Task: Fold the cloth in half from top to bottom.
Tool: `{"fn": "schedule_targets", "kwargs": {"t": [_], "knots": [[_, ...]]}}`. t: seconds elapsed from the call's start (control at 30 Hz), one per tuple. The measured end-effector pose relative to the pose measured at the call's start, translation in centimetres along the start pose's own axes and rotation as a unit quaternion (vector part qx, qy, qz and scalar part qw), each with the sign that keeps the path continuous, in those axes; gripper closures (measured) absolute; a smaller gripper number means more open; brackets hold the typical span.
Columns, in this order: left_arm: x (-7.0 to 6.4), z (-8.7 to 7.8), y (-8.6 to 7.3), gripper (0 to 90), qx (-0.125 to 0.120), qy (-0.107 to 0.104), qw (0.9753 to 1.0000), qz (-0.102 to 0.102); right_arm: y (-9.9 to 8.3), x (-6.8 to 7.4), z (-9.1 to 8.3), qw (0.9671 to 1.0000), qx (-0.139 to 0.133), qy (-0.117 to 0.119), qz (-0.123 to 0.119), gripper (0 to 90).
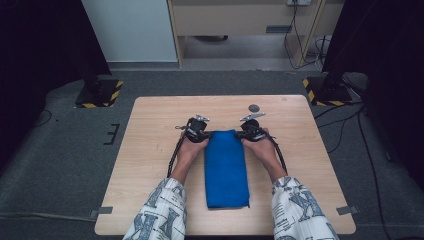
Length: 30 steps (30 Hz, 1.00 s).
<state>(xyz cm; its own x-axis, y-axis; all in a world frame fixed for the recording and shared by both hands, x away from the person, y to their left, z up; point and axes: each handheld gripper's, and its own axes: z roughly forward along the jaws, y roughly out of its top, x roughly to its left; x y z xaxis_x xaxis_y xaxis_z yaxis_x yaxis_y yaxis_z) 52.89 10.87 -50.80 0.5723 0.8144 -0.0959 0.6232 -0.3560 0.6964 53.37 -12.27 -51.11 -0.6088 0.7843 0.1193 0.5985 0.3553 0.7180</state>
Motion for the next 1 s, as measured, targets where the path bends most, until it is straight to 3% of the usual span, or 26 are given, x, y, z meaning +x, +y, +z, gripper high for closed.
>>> {"fn": "schedule_targets", "kwargs": {"t": [0.43,1.0], "knots": [[-0.3,-2.8,1.9,84.8,-0.063,0.012,0.9979,0.009,1.9,0.6,-2.5,0.9991,-0.043,0.000,-0.004,85.1],[-0.1,-5.3,3.8,85.2,-0.100,0.023,0.9945,0.020,4.2,0.8,-4.2,0.9966,-0.082,0.000,-0.010,85.2]]}}
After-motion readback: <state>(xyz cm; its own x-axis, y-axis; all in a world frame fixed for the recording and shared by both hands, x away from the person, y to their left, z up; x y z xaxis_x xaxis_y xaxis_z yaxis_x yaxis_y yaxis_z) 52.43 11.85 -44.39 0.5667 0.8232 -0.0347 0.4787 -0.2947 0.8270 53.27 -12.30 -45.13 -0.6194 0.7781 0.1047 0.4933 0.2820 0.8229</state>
